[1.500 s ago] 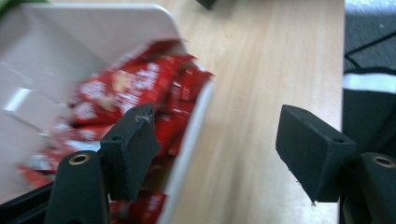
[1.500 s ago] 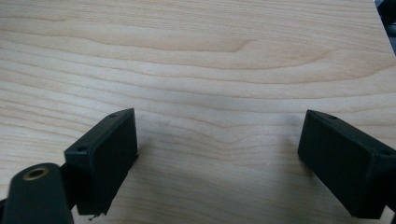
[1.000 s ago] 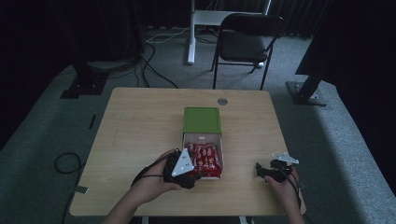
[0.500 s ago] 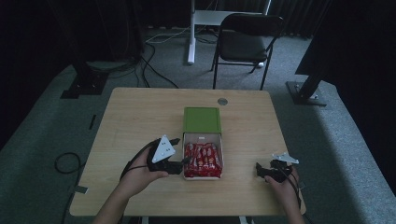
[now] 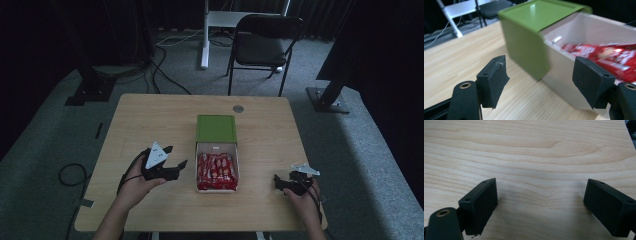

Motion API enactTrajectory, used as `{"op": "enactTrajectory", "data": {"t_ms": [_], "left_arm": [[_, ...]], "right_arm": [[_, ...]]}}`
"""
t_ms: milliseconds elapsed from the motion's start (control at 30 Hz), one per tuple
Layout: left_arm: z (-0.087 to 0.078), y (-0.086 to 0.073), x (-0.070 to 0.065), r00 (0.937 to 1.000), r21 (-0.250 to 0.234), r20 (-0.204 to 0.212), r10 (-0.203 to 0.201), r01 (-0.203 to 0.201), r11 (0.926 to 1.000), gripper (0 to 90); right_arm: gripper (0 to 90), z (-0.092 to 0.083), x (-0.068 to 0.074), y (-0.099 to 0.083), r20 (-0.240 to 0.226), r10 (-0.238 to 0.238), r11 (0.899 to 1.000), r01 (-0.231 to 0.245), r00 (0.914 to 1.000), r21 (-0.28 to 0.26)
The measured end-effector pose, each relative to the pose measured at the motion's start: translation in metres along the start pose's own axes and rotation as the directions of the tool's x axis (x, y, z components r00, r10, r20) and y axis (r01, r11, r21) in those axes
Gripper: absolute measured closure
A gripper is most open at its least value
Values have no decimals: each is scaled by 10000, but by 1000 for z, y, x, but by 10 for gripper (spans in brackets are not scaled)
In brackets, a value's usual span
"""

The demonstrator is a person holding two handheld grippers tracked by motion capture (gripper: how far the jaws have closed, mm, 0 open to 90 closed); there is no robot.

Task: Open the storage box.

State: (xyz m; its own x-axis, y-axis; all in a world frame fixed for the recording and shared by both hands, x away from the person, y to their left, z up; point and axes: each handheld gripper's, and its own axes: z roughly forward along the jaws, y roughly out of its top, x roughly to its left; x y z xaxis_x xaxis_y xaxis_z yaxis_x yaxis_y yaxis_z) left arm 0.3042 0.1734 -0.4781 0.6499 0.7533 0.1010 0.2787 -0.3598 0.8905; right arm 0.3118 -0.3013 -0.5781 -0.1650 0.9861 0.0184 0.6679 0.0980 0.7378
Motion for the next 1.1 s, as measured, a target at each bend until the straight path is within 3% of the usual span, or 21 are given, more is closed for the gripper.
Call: {"op": "enactTrajectory", "data": {"t_ms": [233, 367, 500, 633, 767, 833, 867, 933, 1000, 1100], "left_arm": [[1, -29, 23, 9937, 276, -792, -793, 817, 9963, 217], [1, -42, 31, 9863, 490, -1288, -1032, 1103, 9927, 170], [0, -55, 38, 9777, 768, -1427, -1541, 1662, 9831, 157], [2, -69, 41, 9785, 1626, -1671, -1211, 1485, 9754, 156], [4, -78, 42, 9744, 1817, -1820, -1317, 1649, 9694, 151], [5, -81, 44, 9707, 1854, -1912, -1457, 1814, 9658, 89], [4, -82, 45, 9678, 1873, -2019, -1506, 1890, 9640, 74], [2, -84, 50, 9536, 1769, -2477, -1713, 2184, 9597, 74], [-1, -87, 54, 9437, 1879, -2837, -1700, 2286, 9552, 73], [-5, -94, 59, 9286, 2038, -3188, -1897, 2627, 9431, 73]], "right_arm": [[112, 0, 0, 0, 0, -5, 10000, 5, 10000, -4], [112, 0, 0, 0, -2, -6, 10000, 6, 10000, -5], [112, 0, 0, 0, -2, -4, 10000, 4, 10000, -4], [112, 0, 0, 0, 0, -10, 10000, 10, 10000, -8], [112, 0, 0, 0, 1, -14, 10000, 14, 10000, -4], [112, 0, 0, 0, 0, -12, 10000, 12, 10000, -10], [112, 0, 0, 0, -1, -11, 10000, 11, 10000, -12], [112, 0, 0, 0, -4, -3, 10000, 3, 10000, -17], [112, 0, 0, 0, -1, -12, 10000, 12, 10000, -13], [112, 0, 0, 0, 0, -19, 10000, 19, 10000, -10]]}}
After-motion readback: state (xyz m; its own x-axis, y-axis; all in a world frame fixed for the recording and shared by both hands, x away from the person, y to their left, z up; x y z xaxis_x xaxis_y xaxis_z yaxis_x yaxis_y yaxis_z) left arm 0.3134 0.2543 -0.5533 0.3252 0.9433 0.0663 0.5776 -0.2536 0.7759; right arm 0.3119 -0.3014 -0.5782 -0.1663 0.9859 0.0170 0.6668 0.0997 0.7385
